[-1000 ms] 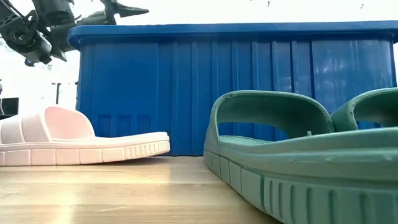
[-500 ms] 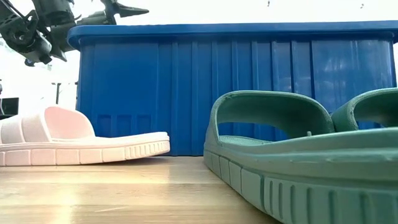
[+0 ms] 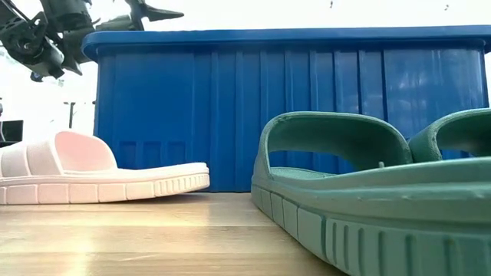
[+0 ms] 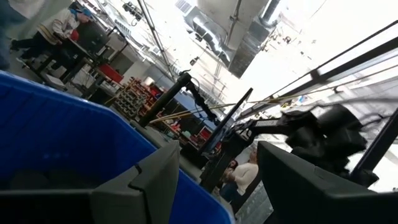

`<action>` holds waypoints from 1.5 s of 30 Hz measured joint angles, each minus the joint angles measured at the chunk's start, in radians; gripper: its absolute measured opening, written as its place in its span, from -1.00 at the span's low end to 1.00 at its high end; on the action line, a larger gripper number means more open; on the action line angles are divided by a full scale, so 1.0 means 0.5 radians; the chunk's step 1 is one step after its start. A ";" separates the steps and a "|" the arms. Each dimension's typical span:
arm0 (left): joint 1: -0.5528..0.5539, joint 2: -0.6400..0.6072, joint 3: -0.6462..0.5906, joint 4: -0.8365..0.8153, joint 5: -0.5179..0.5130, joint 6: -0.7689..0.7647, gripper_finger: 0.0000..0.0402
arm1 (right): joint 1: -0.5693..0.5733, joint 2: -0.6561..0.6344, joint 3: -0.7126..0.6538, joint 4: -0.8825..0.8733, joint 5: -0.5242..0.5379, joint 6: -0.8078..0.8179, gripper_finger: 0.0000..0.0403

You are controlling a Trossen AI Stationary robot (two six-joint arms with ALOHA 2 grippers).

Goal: Pick and place slides into bin
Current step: Put the green slide into the blue container

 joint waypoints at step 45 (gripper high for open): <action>0.000 0.001 -0.003 -0.071 0.083 0.008 0.00 | 0.405 1.250 -0.047 -0.103 0.731 0.078 0.01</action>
